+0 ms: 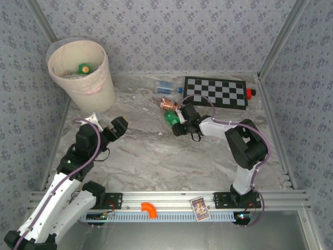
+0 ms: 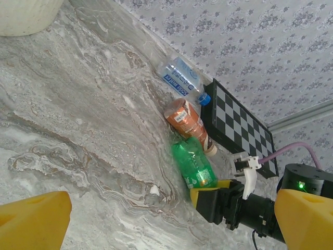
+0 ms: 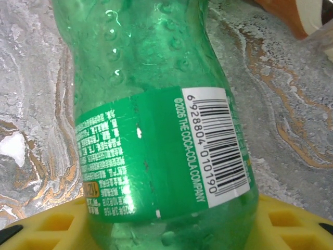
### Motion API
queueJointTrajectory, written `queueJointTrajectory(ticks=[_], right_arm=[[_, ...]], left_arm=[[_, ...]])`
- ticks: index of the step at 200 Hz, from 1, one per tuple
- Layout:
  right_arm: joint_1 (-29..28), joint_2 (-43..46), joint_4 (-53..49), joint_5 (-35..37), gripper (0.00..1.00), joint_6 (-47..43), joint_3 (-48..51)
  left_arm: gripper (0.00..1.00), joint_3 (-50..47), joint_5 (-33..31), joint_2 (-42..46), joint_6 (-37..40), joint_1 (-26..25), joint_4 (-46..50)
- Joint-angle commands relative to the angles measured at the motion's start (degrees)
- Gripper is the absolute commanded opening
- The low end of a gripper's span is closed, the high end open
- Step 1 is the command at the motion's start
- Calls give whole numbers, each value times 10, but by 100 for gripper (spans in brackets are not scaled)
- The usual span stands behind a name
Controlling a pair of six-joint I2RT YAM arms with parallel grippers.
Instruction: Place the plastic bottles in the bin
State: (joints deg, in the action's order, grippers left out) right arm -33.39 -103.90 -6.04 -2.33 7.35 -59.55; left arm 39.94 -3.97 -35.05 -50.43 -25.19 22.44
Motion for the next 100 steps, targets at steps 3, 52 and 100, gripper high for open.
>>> queueJointTrajectory(ticks=[3, 52, 100], right_arm=[[-12, 24, -13, 17, 48, -15, 2], [-39, 74, -15, 37, 44, -8, 26], [-67, 167, -12, 49, 43, 10, 52]], left_arm=[[100, -3, -11, 14, 0, -3, 1], [100, -5, -12, 16, 1, -3, 1], [100, -10, 11, 3, -11, -3, -33]])
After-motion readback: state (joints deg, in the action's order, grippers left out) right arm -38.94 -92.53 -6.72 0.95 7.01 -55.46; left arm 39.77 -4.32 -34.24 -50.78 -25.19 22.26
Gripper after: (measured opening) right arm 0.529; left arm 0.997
